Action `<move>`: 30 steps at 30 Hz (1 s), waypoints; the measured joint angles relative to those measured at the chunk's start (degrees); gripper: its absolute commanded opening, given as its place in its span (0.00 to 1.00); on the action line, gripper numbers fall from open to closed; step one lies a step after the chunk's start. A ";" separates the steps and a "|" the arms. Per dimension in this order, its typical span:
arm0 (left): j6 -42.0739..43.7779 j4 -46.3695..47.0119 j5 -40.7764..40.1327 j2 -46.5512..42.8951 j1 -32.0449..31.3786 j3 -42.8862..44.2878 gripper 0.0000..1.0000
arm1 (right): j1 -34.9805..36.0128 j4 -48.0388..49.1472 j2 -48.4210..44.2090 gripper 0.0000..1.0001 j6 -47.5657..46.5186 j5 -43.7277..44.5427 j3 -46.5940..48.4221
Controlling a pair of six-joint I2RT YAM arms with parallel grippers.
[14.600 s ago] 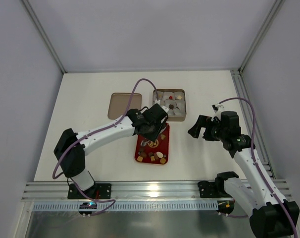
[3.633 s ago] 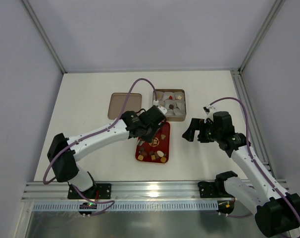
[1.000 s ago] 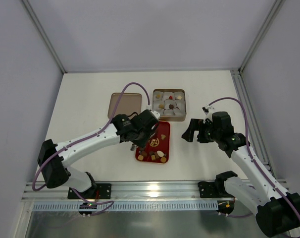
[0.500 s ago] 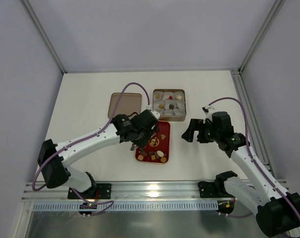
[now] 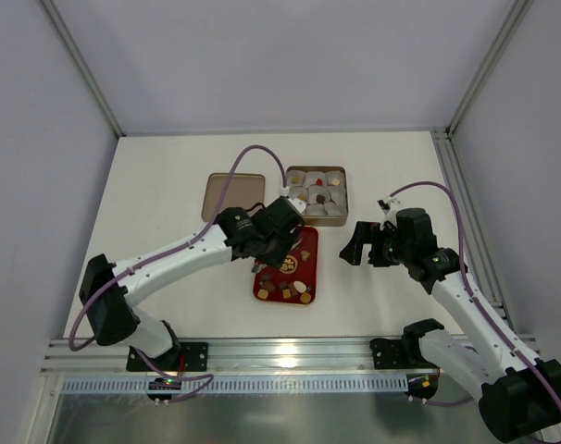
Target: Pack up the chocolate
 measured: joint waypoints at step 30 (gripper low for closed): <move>1.25 1.53 -0.94 6.60 0.00 0.79 0.29 | 0.20 0.00 0.00 1.00 0.00 0.00 0.00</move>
